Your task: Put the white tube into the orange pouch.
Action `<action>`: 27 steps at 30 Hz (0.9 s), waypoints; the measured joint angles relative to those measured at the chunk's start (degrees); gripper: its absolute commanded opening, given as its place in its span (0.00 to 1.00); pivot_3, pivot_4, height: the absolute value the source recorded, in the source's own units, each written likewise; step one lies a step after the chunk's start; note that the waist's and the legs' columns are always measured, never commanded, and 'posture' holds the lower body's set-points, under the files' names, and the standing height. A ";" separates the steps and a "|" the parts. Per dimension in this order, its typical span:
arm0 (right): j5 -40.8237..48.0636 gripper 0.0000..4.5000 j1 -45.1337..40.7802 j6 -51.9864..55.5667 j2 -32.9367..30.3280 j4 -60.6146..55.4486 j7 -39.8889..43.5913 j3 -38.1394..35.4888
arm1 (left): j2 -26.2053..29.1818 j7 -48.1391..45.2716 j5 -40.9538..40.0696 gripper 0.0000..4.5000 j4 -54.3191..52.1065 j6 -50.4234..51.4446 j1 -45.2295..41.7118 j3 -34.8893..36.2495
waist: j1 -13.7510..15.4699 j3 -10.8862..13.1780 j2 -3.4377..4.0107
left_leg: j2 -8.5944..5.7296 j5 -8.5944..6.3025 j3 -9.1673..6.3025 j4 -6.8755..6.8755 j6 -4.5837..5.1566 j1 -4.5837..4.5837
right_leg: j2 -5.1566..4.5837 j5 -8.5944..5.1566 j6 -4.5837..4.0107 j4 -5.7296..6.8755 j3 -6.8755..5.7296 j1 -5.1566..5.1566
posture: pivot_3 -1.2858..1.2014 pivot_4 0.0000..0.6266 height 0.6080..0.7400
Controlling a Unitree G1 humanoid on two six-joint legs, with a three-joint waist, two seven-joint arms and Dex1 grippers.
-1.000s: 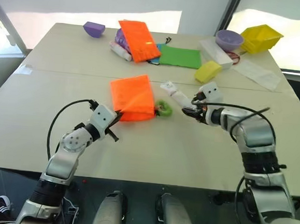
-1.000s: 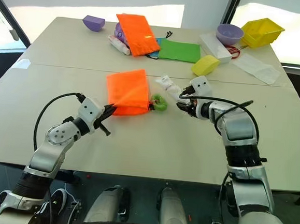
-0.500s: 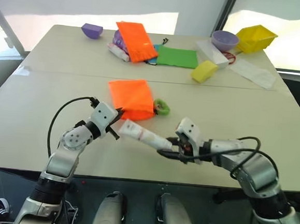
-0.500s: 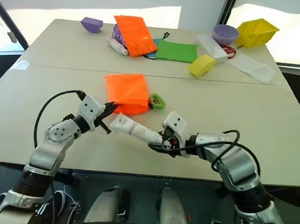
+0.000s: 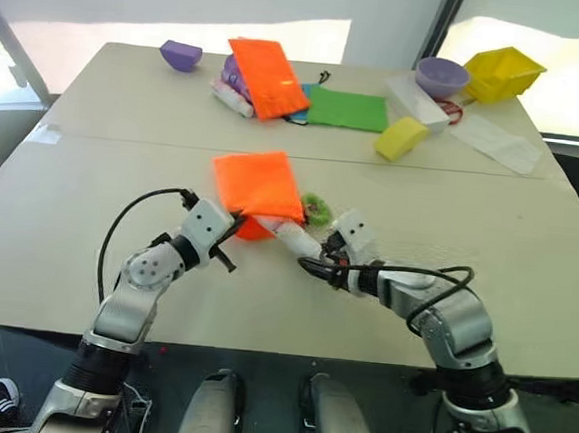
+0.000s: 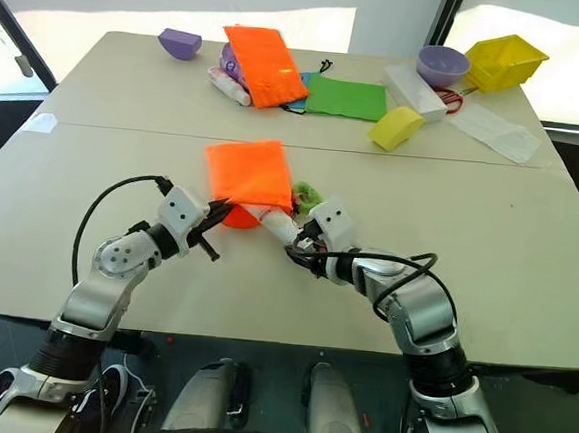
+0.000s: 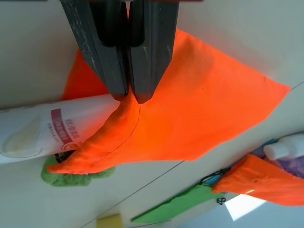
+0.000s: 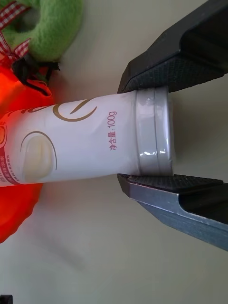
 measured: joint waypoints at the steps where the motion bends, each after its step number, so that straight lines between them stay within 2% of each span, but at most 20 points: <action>1: -0.11 0.41 -0.25 0.55 0.84 0.02 -1.00 -0.15 | -0.01 0.00 0.00 0.00 -0.01 -0.02 -0.01 -0.05 | -0.05 0.00 0.00 | 0.00 0.00 0.02 0.02 0.00 0.00 | 0.00 -0.05 -0.10 0.00 0.02 0.00 | 0.52 0.24 1.00; 11: -2.83 0.41 -4.15 2.57 7.88 4.16 -9.15 -1.48 | -0.32 -0.40 0.00 0.00 -0.19 -0.09 -0.03 -0.65 | -0.15 0.00 0.01 | 0.00 0.00 0.02 0.04 0.00 0.01 | 0.04 0.04 0.07 -0.01 0.01 0.02 | 0.52 0.24 1.00; 18: -4.22 0.41 -8.45 1.27 6.52 8.97 -7.58 1.72 | -0.61 -0.38 0.04 0.00 -0.19 -0.09 -0.05 -0.72 | -0.22 0.00 0.00 | -0.01 0.00 0.05 0.04 0.00 0.03 | 0.08 0.05 0.07 -0.01 0.00 0.02 | 0.52 0.24 1.00; 27: -8.17 0.41 -15.32 -4.20 12.42 20.87 -11.42 1.44 | -1.18 -0.02 0.13 0.00 -0.39 0.04 -0.42 -2.11 | -0.34 0.00 0.01 | 0.00 0.01 0.07 0.04 0.01 0.06 | 0.13 0.07 0.12 0.04 0.00 0.02 | 0.52 0.24 1.00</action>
